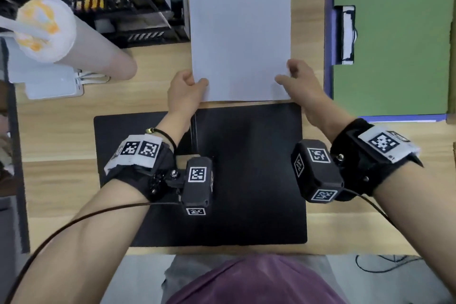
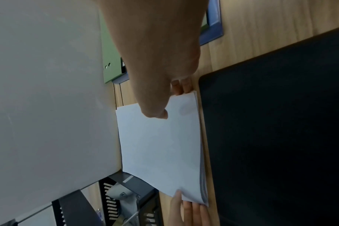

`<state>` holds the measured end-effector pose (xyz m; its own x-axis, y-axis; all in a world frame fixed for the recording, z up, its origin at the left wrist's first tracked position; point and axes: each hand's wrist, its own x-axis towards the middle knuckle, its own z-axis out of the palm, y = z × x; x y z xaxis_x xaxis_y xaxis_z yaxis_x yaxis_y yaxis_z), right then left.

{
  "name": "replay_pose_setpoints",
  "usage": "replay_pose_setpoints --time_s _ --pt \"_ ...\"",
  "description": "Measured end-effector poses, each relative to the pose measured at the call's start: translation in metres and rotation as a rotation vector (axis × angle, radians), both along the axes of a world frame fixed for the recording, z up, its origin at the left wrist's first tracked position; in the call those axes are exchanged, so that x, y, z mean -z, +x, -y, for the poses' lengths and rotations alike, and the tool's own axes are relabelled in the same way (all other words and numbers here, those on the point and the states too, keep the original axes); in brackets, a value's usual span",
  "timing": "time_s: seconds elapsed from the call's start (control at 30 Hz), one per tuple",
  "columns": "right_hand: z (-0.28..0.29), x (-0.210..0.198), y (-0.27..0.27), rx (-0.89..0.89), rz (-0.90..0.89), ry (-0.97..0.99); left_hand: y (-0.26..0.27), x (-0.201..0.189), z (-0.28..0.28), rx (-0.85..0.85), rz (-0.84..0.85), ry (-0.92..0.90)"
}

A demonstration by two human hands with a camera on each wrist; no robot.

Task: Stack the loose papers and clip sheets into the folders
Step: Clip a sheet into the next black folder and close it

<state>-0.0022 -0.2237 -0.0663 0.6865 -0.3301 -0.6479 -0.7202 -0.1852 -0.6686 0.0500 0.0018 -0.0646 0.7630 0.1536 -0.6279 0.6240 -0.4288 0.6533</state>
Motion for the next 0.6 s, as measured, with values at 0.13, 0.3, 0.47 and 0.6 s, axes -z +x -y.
replay_pose_setpoints --time_s 0.13,0.3,0.47,0.6 --pt "0.000 0.009 0.004 0.049 -0.005 0.061 0.007 0.003 0.010 -0.029 -0.027 -0.041" --pt "0.004 0.015 0.002 0.086 0.018 0.127 0.022 0.002 0.015 0.056 0.042 0.073" --pt "0.000 0.018 0.001 0.085 0.032 0.101 0.030 -0.007 0.018 0.122 0.048 -0.018" --pt "0.001 0.017 -0.001 0.066 0.036 0.085 0.030 -0.017 0.026 0.059 -0.017 -0.212"
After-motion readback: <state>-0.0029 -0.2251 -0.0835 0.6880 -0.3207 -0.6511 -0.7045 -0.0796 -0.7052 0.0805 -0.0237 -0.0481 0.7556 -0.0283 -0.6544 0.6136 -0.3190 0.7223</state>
